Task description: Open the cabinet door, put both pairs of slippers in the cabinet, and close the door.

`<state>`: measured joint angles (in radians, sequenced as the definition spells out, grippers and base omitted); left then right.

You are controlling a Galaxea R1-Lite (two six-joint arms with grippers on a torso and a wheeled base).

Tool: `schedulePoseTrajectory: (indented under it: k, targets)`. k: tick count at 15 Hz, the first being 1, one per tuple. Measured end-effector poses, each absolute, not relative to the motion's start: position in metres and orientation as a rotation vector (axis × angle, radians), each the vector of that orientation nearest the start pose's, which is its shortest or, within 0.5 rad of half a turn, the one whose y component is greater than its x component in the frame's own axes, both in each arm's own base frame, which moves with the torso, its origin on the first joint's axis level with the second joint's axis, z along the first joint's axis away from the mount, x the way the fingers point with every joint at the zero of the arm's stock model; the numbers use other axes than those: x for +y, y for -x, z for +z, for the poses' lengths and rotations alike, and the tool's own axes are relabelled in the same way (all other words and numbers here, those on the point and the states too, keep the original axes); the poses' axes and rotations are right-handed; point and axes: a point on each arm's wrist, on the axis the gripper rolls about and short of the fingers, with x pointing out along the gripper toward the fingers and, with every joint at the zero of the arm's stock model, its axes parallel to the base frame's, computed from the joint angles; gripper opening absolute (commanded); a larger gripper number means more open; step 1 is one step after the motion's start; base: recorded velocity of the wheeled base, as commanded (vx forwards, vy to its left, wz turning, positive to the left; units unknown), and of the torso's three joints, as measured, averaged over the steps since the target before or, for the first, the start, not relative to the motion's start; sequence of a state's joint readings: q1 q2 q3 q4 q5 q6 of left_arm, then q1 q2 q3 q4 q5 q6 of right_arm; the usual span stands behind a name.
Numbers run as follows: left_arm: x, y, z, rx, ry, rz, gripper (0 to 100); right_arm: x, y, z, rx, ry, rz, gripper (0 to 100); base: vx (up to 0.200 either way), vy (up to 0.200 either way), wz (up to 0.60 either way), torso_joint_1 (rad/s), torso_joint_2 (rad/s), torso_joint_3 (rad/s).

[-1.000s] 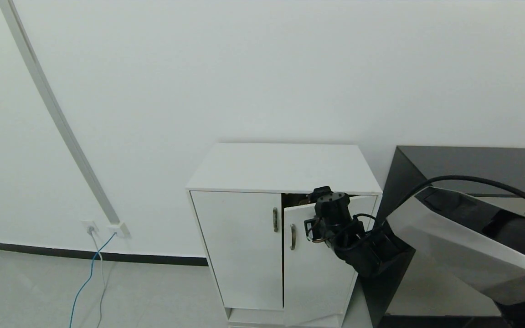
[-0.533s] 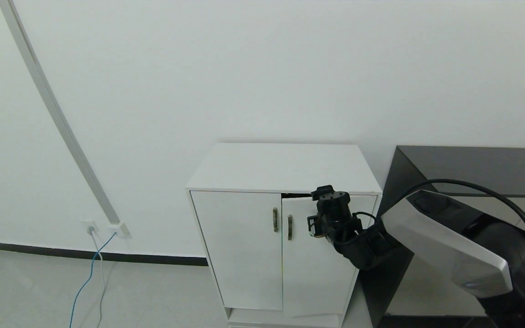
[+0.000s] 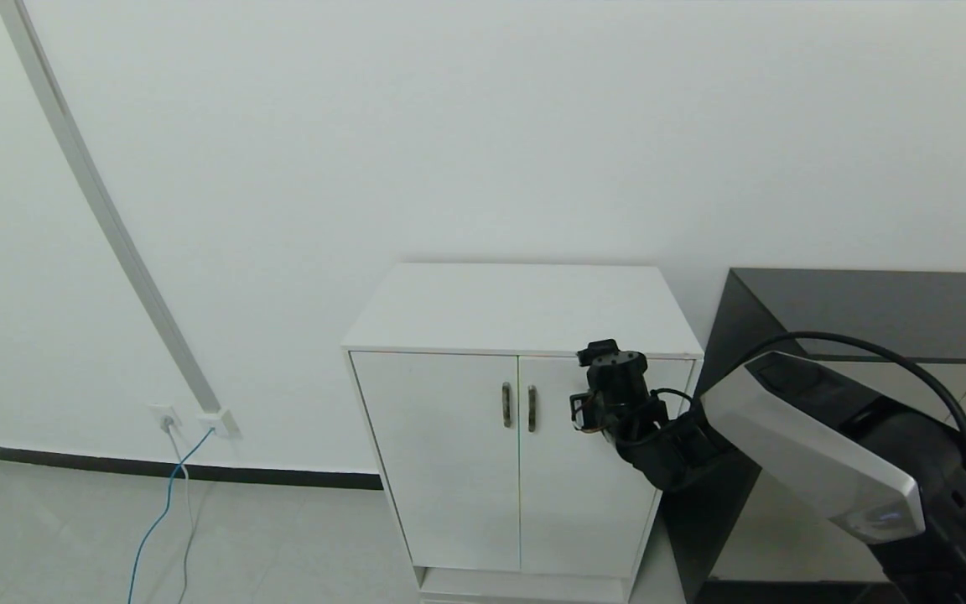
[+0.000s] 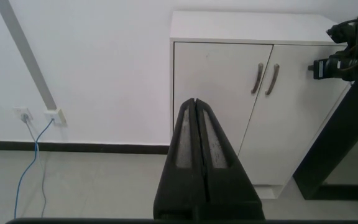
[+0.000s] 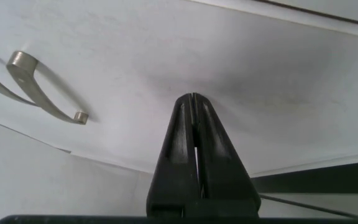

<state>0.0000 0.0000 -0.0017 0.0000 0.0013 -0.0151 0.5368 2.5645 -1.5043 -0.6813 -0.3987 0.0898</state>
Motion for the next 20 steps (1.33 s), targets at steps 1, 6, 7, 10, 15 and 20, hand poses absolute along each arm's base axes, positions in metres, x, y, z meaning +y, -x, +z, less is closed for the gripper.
schedulePoseTrajectory:
  k: [1, 6, 7, 10, 15, 20]
  targets:
    - [0.0, 0.023, 0.076, -0.002, 0.015, 0.001, 0, 0.246, -0.432, 0.011, 0.341, 0.081, 0.12, 0, 0.0, 0.0, 0.0, 0.0, 0.0, 0.0]
    - [0.0, 0.023, 0.076, -0.002, 0.015, 0.001, 0, 0.244, -0.436, 0.013, 0.337, 0.078, 0.111, 0, 0.0, 0.0, 0.0, 0.0, 0.0, 0.0]
    - [0.0, 0.023, 0.076, -0.002, 0.015, 0.001, 0, 0.243, -0.437, 0.013, 0.336, 0.077, 0.108, 0, 0.0, 0.0, 0.0, 0.0, 0.0, 0.0]
    - [0.0, 0.023, 0.076, -0.002, 0.016, 0.001, 0, 0.24, -0.438, 0.013, 0.335, 0.073, 0.101, 0, 0.0, 0.0, 0.0, 0.0, 0.0, 0.0]
    - [0.0, 0.023, 0.076, -0.002, 0.016, 0.001, 0, 0.232, -0.437, 0.013, 0.337, 0.065, 0.088, 0, 0.0, 0.0, 0.0, 0.0, 0.0, 0.0]
    - [0.0, 0.023, 0.076, -0.003, 0.017, 0.001, 0, 0.221, -0.41, 0.015, 0.326, 0.061, 0.093, 0, 0.0, 0.0, 0.0, 0.0, 0.0, 0.0]
